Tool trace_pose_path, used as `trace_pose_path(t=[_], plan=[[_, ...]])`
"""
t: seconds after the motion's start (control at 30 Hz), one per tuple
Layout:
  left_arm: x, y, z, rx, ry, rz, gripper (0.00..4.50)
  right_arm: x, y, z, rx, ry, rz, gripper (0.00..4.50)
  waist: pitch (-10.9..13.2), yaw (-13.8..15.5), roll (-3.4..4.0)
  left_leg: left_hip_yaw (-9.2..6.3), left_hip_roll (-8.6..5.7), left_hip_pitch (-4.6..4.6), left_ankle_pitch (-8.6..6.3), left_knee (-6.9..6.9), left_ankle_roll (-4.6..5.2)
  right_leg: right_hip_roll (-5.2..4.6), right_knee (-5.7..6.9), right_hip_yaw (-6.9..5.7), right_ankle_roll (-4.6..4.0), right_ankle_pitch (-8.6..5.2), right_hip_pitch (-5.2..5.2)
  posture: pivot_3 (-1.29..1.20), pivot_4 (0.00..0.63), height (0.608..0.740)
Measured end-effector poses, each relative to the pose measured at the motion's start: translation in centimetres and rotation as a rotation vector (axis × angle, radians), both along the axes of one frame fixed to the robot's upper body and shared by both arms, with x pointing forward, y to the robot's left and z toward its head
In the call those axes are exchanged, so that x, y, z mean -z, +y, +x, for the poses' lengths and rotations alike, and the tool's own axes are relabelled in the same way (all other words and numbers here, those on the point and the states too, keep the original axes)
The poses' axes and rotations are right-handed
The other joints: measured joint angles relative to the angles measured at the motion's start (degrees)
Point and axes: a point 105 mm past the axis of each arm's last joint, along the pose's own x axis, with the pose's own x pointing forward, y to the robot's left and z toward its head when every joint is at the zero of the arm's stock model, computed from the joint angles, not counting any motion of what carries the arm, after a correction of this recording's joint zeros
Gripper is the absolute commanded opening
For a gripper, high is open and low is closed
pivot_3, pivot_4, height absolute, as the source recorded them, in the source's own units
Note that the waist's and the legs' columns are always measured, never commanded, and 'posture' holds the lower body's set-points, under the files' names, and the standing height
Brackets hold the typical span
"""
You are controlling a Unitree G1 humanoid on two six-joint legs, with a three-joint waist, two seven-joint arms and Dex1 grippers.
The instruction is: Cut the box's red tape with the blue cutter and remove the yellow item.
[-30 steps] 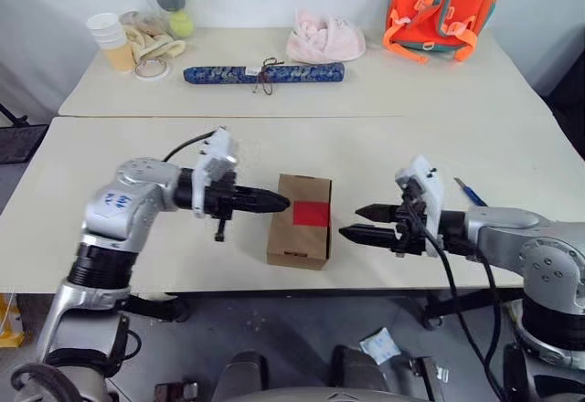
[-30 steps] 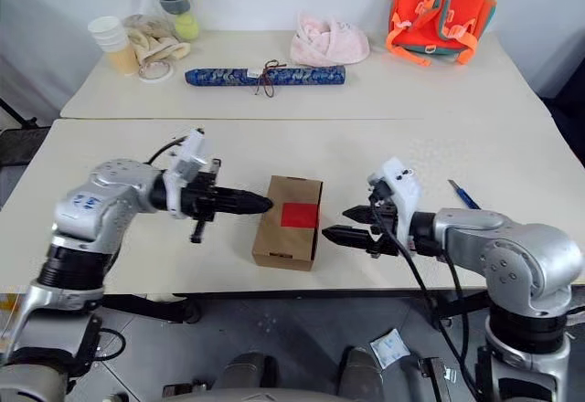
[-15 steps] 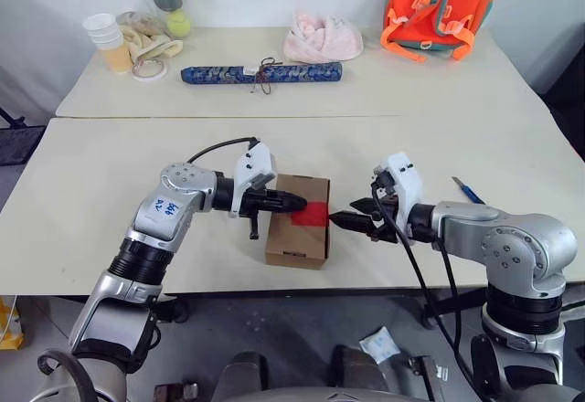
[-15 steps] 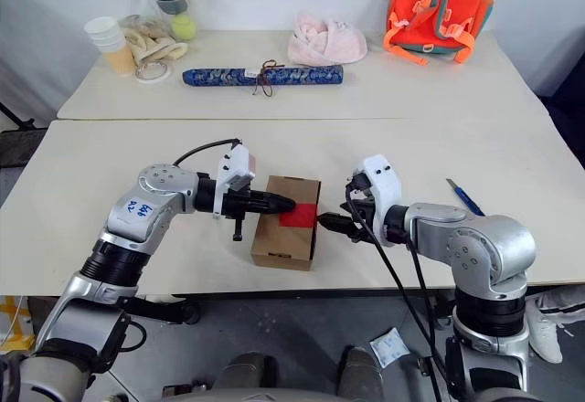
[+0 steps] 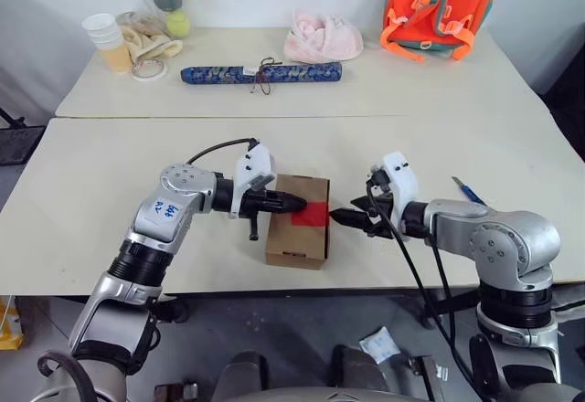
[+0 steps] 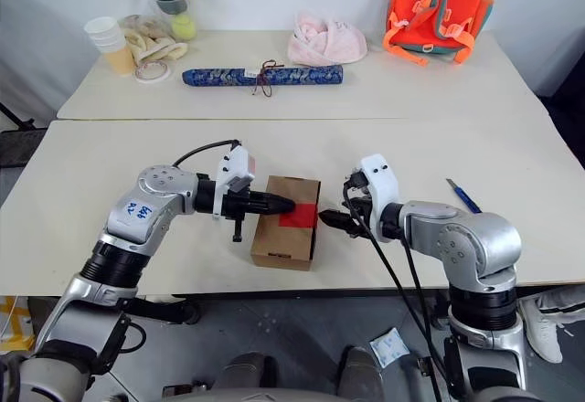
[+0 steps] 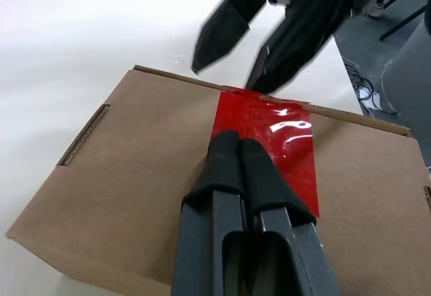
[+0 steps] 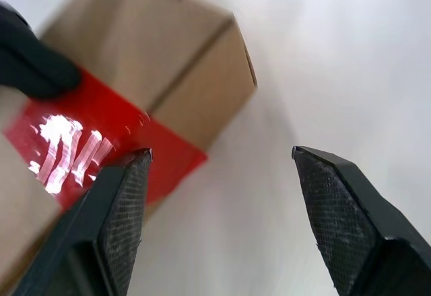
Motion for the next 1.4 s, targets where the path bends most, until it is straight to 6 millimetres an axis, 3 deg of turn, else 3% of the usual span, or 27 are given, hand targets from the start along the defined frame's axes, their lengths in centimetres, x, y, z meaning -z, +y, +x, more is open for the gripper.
trace_pose_path(t=[0.13,0.27,0.57,0.97,1.17,1.27,1.4], plan=[[0.0,0.1,-0.1,-0.001,-0.003,0.0,0.0,-1.9,0.6,-0.1,-0.029,-0.018,0.084,3.48,0.0,-0.05,0.01,0.0,0.0,0.02,0.0,0.0,0.0,0.0,0.02,0.0,0.0,0.0,0.0,0.0,0.15,0.74],[0.1,0.0,-0.2,0.001,-0.005,0.0,0.0,-2.0,1.3,-0.4,-0.056,0.002,0.116,3.48,0.0,-0.01,0.01,0.0,0.0,0.01,0.0,0.0,0.0,0.0,0.02,0.0,0.0,0.0,0.0,0.0,0.15,0.74],[0.1,0.0,-0.2,-0.005,-0.007,-0.002,0.0,0.4,0.9,-0.3,-0.028,0.063,0.056,3.48,0.0,-0.03,0.01,0.0,0.0,0.01,0.0,0.0,0.0,0.0,0.02,0.0,0.0,0.0,0.0,0.0,0.15,0.74],[0.1,0.0,-0.2,-0.004,-0.007,-0.001,0.0,0.7,0.4,-0.5,-0.037,0.042,0.032,3.48,-0.02,0.1,0.01,-0.01,0.0,0.04,0.0,0.0,0.0,0.0,0.02,0.0,0.0,0.0,0.04,0.0,0.15,0.74],[0.2,0.2,-0.2,-0.014,0.0,-0.009,0.0,1.9,-1.4,-0.3,0.031,0.093,-0.05,3.48,-0.03,0.05,0.0,0.0,0.01,0.09,0.0,0.0,0.0,0.0,0.02,0.01,0.0,0.0,0.07,0.0,0.15,0.74],[0.3,0.3,-0.2,-0.016,-0.001,-0.013,0.0,3.2,-1.6,-0.3,0.045,0.156,-0.083,3.48,-0.03,-0.01,0.0,0.01,0.01,0.08,0.0,0.0,0.0,0.0,0.02,0.01,0.0,0.0,0.06,0.0,0.15,0.74],[0.3,0.2,-0.2,-0.02,-0.004,-0.015,0.0,3.3,-1.4,-0.2,0.043,0.164,-0.105,3.48,-0.03,0.02,0.0,0.0,0.0,0.08,0.0,0.0,0.0,0.0,0.02,0.01,0.0,0.0,0.06,0.0,0.15,0.74]])
